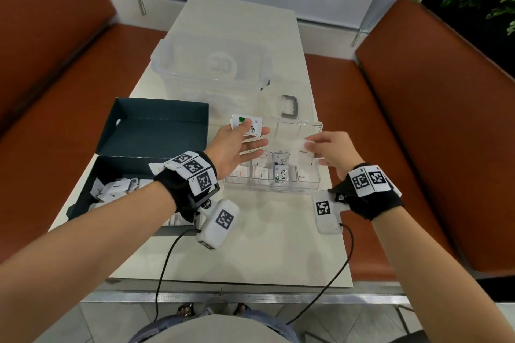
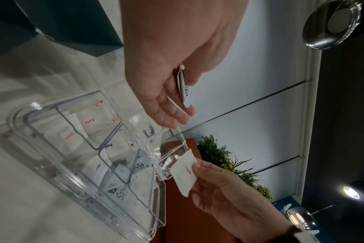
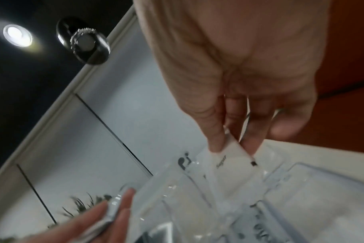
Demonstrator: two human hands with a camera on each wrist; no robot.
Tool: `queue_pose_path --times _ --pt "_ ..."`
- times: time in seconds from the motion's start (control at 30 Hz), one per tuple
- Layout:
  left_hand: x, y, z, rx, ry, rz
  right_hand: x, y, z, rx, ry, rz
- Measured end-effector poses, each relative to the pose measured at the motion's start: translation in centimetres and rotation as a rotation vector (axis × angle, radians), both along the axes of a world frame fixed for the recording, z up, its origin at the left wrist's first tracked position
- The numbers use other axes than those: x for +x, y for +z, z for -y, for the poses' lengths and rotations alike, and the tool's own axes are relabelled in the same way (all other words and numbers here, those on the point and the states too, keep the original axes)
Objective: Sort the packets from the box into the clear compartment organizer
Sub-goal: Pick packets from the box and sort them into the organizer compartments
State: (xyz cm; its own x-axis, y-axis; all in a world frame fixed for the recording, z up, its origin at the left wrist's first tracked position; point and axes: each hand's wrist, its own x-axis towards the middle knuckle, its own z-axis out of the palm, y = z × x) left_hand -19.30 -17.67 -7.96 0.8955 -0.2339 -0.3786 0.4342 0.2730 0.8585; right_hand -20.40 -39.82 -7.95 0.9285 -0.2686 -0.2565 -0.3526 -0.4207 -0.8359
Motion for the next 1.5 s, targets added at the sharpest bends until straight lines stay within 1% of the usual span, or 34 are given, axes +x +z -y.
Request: queue_pose_path --times 0.07,0.1,0.23,0.3,0.4,0.5,0.6,0.67,0.83,0.97,1.13,1.33,1.43,1.5 --pt "-0.2 -0.1 0.1 0.002 -0.004 -0.009 0.7 -0.8 0.9 -0.225 -0.049 0.069" --pt "-0.3 -0.1 0.2 0.0 -0.005 -0.013 1.0 -1.2 1.0 -0.303 -0.05 0.068" --pt "-0.5 -0.1 0.3 -0.002 -0.01 -0.02 1.9 -3.6 0.8 -0.585 0.068 -0.122" --pt "-0.5 0.0 0.2 -0.002 -0.012 -0.022 2.1 -4.5 0.6 -0.668 0.124 -0.191" --pt "-0.5 -0.1 -0.1 -0.006 -0.01 -0.024 2.1 -5.1 0.5 -0.725 0.156 -0.177" --pt "-0.5 -0.2 -0.3 -0.004 -0.002 -0.028 1.9 -5.4 0.7 -0.777 0.121 -0.074" --pt "-0.6 -0.3 -0.5 -0.002 0.009 -0.034 1.7 -5.6 0.8 -0.878 0.086 0.019" --pt "-0.7 -0.4 -0.5 -0.001 0.01 -0.038 1.7 -6.0 0.7 -0.917 0.117 0.003" --pt "-0.6 -0.4 -0.6 0.0 0.006 -0.04 1.6 -7.1 0.6 -0.907 0.212 -0.101" --pt "-0.6 -0.4 -0.5 0.001 0.0 -0.042 1.3 -7.3 0.9 -1.001 0.352 -0.054" --pt "-0.6 -0.5 -0.4 -0.001 -0.01 -0.047 1.4 -6.7 1.7 -1.041 0.369 0.01" --pt "-0.5 -0.7 -0.4 0.015 -0.017 -0.045 1.1 -6.5 0.6 -1.284 0.503 -0.124" --pt "-0.4 -0.8 -0.4 0.02 -0.019 -0.047 1.1 -6.4 0.0 -1.346 0.551 -0.142" --pt "-0.3 -0.9 -0.5 0.018 -0.017 -0.048 1.3 -6.2 0.0 -1.346 0.572 -0.153"
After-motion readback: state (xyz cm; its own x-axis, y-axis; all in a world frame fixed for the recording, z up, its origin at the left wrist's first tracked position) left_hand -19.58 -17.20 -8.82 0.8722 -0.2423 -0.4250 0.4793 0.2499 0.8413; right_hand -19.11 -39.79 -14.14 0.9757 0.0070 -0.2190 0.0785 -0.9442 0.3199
